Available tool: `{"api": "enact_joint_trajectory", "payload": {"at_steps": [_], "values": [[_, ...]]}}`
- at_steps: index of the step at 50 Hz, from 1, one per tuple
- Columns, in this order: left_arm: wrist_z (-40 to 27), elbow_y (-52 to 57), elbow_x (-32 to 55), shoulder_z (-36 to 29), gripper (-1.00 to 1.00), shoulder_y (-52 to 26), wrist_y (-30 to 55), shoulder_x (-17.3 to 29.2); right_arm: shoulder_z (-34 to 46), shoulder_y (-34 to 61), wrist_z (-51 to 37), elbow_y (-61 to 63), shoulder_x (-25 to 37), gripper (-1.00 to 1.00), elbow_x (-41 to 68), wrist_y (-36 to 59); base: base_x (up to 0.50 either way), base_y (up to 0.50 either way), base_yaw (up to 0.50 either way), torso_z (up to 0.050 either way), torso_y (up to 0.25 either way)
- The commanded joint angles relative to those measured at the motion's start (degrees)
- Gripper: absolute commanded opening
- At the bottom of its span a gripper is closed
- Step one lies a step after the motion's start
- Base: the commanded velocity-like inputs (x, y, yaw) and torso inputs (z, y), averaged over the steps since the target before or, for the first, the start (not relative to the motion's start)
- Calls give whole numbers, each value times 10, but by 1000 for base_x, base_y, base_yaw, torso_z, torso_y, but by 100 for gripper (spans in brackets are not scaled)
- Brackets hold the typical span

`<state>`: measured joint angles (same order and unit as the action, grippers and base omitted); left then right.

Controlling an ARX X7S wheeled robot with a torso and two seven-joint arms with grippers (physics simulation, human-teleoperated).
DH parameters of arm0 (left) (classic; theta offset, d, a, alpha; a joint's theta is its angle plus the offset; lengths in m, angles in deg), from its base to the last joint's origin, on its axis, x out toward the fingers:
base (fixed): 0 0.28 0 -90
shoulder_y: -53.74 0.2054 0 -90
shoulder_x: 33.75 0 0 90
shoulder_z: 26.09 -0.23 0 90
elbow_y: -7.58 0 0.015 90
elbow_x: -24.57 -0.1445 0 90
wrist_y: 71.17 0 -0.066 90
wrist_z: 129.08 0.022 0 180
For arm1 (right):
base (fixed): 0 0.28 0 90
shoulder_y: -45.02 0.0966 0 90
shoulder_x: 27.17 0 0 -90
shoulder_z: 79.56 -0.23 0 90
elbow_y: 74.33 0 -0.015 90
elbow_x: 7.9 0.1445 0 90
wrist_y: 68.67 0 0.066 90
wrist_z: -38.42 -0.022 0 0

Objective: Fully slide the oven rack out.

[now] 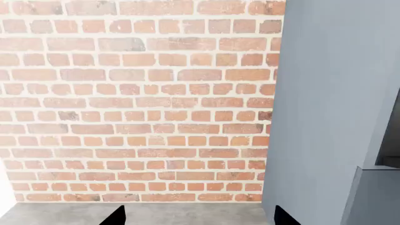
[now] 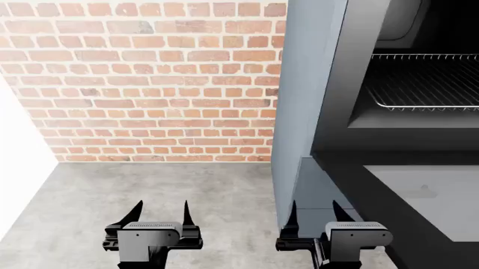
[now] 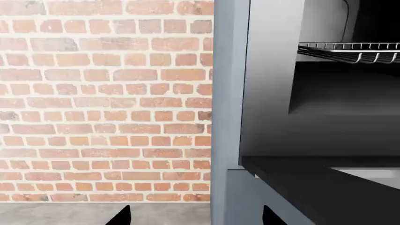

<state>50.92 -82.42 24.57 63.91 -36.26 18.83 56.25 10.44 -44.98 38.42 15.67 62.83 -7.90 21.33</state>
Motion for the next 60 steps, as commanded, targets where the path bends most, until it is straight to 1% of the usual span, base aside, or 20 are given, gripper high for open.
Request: {"api": "enact_joint_trajectory", "payload": {"at_steps": [1,5,10,14,23,24,25,28,32,38,43,44,46,49,51,52,55,56,57,60], "values": [[-13,4,7,-10,100,0,3,9,12,0,-12,9,9,100,8,8,0,0,0,0,0],[-29,54,19,-14,100,6,39,17,26,-2,-22,62,18,100,13,49,0,0,0,0,0],[-52,151,27,-9,100,9,115,28,42,-3,-22,129,23,100,31,96,0,0,0,0,0],[-56,222,33,-16,100,4,176,36,58,1,-24,182,27,100,40,135,0,0,0,0,0],[-63,323,41,-42,100,-34,311,46,84,25,-34,297,41,100,47,233,0,0,0,47,0],[-63,323,41,-42,100,-34,311,46,84,31,-34,311,43,100,50,248,0,0,0,50,0],[-65,352,42,-42,100,-55,356,49,86,40,-35,327,47,100,48,266,0,0,0,50,0],[-68,390,50,-41,100,-87,418,54,75,69,-36,369,55,100,60,320,0,0,0,50,0],[-61,432,80,-26,100,-150,512,54,54,121,-37,430,66,100,81,409,0,0,0,50,0],[-50,486,116,-10,100,-277,674,64,18,202,-31,497,82,100,123,547,0,0,0,50,0],[-32,516,153,32,100,-381,808,57,-19,268,-26,532,88,100,155,643,0,0,0,50,0],[-31,523,158,32,100,-402,835,62,-23,284,-26,540,92,100,159,664,0,0,0,50,0],[-29,533,166,33,100,-435,876,65,-29,306,-25,550,98,100,167,696,0,0,0,50,0],[-44,545,180,11,100,-466,899,85,-43,328,-19,562,100,100,181,732,0,0,0,50,0],[-81,540,242,27,100,-474,900,94,-48,342,-17,569,102,100,188,755,0,0,0,50,0],[-118,533,299,42,100,-477,900,102,-51,350,-17,572,103,100,191,767,0,0,0,50,0],[-290,489,537,95,100,-498,900,140,-70,381,-11,579,101,100,207,818,0,0,0,50,0],[-344,472,611,105,100,-508,899,153,-81,392,-8,579,98,100,213,836,0,0,0,50,0],[-386,455,666,112,100,-518,899,164,-94,405,-4,579,96,100,219,858,0,0,0,50,0],[-467,419,764,125,100,-542,896,190,-110,438,0,578,107,100,234,897,0,0,0,50,0]]}}
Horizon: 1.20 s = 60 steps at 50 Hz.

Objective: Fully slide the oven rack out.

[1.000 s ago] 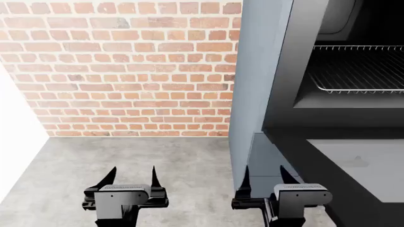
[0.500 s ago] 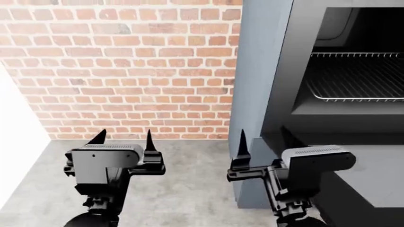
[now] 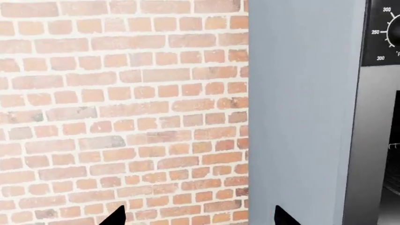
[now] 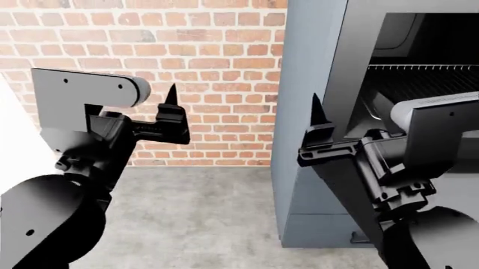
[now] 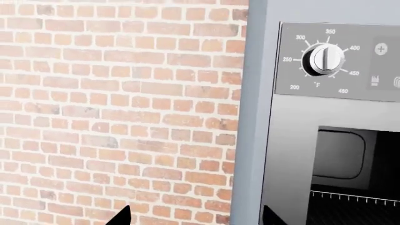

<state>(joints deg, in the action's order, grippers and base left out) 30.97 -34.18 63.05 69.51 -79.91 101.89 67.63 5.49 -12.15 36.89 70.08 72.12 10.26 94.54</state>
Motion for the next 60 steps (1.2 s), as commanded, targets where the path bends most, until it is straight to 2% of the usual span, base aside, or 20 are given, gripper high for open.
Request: {"api": "enact_joint_trajectory", "payload": {"at_steps": [1,4,12,17,21,27,35,49,60], "values": [[-293,-76,413,74,100,-112,64,82,-63,115,8,30,22,100,67,167,0,0,0,50,0],[-343,-102,470,80,100,-126,55,101,-77,133,-60,15,57,100,166,167,0,0,0,50,0],[-403,-130,541,48,100,-172,43,138,-95,207,-317,-57,157,100,503,166,0,0,0,49,0],[-450,-153,559,37,100,-202,27,156,-76,250,-410,-90,201,100,610,161,0,0,0,9,0],[-456,-166,588,28,100,-219,19,166,-58,280,-469,-114,227,100,675,156,0,0,0,0,0],[-484,-190,581,-19,100,-259,33,189,-16,336,-543,-158,266,100,757,145,0,0,0,0,0],[-512,-214,615,-38,100,-279,11,200,5,355,-590,-184,296,100,816,117,0,-329,0,0,0],[-530,-228,647,-65,100,-275,-9,213,9,344,-590,-180,314,100,823,94,0,-500,0,0,0],[-521,-218,628,-80,100,-283,-12,216,8,331,-591,-175,327,100,827,81,0,-500,0,0,0]]}}
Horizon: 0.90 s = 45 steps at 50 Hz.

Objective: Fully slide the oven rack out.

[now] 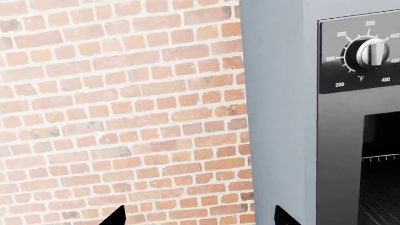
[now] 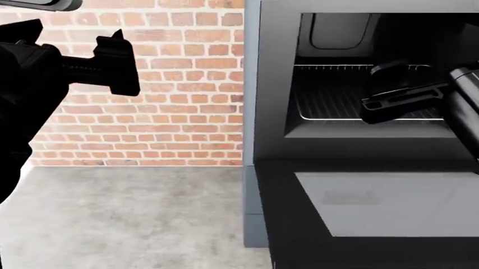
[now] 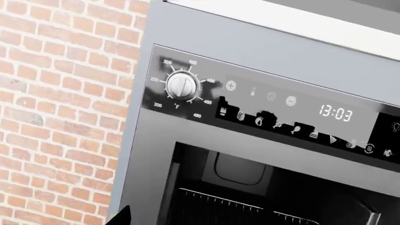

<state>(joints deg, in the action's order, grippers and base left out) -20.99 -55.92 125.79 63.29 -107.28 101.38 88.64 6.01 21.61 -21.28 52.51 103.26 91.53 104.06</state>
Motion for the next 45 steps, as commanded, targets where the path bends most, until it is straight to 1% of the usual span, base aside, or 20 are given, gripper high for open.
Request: {"api": "enact_joint_trajectory", "payload": {"at_steps": [1,6,23,31,34,45], "values": [[2,-1,2,-19,100,-10,-7,6,3,-8,-10,2,16,100,13,-15,0,-500,0,0,0],[12,5,-2,-21,100,-1,-12,5,7,-6,-16,6,18,100,13,-22,0,-500,0,0,0],[49,26,-46,-12,100,39,-36,0,9,-25,1,9,28,100,-1,-31,0,-500,0,0,0],[49,21,-41,-19,100,33,-42,0,4,-37,13,13,32,100,-10,-36,0,-500,0,0,0],[48,17,-38,-25,100,26,-40,3,6,-40,-3,6,31,100,7,-48,0,-500,0,0,0],[58,15,-48,-28,100,30,-49,6,6,-44,6,6,32,100,-6,-55,58,-500,0,0,0]]}}
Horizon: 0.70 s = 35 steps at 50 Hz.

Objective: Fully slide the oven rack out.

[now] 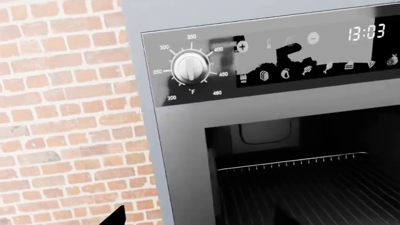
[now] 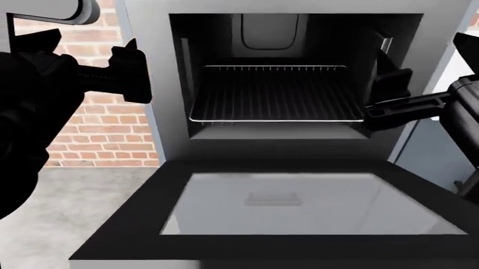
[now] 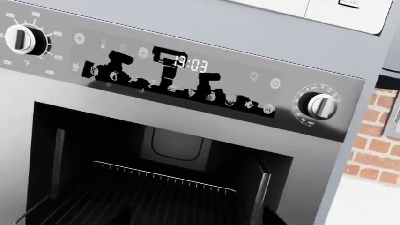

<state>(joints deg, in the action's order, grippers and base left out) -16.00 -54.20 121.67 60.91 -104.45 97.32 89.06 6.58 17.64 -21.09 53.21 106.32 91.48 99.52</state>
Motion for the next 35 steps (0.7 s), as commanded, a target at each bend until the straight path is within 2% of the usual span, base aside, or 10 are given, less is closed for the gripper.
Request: {"api": "enact_joint_trajectory", "payload": {"at_steps": [1,13,27,35], "values": [[9,-2,-6,-5,100,3,-9,2,1,-3,5,-1,1,100,-6,-10,121,-500,0,0,0],[8,7,-3,-1,100,20,-21,11,9,-7,12,0,1,100,-12,-15,186,-421,0,0,0],[4,3,-5,-8,100,14,-30,16,14,-12,19,0,-1,100,-11,-26,225,-37,0,0,0],[13,5,-12,-10,100,18,-34,18,19,-10,21,1,-2,100,-7,-31,59,48,0,0,0]]}}
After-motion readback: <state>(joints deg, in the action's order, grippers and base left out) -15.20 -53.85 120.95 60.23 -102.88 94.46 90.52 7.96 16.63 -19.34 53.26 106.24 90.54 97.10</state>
